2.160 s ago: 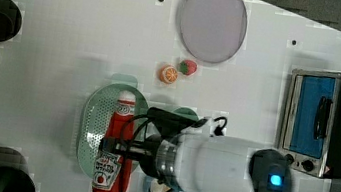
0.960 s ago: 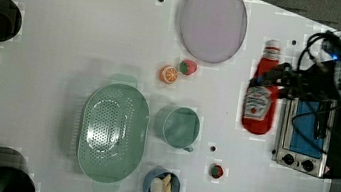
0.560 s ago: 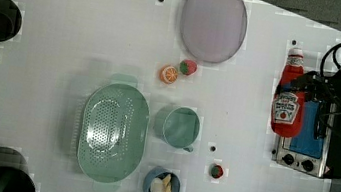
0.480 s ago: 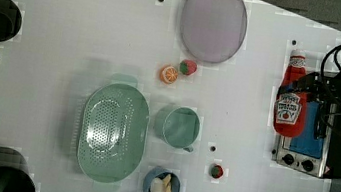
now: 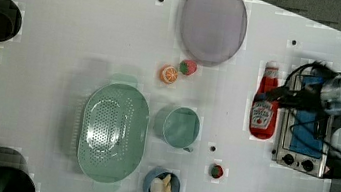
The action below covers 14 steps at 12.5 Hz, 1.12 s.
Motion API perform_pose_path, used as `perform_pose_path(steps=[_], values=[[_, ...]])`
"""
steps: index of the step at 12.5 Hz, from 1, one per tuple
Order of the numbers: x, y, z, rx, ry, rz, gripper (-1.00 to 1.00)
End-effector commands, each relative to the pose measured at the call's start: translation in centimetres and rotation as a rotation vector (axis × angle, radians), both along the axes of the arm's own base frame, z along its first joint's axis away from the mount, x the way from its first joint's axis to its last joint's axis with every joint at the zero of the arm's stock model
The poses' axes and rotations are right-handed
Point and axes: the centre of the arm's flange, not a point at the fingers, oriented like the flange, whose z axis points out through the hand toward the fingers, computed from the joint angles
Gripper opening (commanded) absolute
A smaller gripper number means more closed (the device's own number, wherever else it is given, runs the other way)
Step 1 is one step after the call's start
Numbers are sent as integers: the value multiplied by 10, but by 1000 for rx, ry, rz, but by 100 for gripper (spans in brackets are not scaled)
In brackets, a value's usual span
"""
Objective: Pick ketchup from strainer and place it on the table
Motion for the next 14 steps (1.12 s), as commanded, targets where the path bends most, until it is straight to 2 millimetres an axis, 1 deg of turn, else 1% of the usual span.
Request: perform_pose_path(steps=[1, 2, 4, 5, 6, 7, 8, 9, 11, 12, 14], values=[[-18, -23, -40, 32, -32, -3, 13], [-23, -23, -51, 46, -49, -10, 20], [-28, -18, -68, 75, -57, -13, 60], [-29, -17, -73, 80, -50, -8, 82], [-27, -18, -71, 74, -56, -4, 99], [-23, -20, -62, 63, -71, -3, 100], [-15, -21, -46, 48, -105, -5, 100], [-4, -22, -23, 25, -152, -3, 100], [11, -24, 31, -43, -195, -9, 100], [17, -26, 61, -80, -211, -50, 100], [22, -28, 119, -120, -213, -227, 100]])
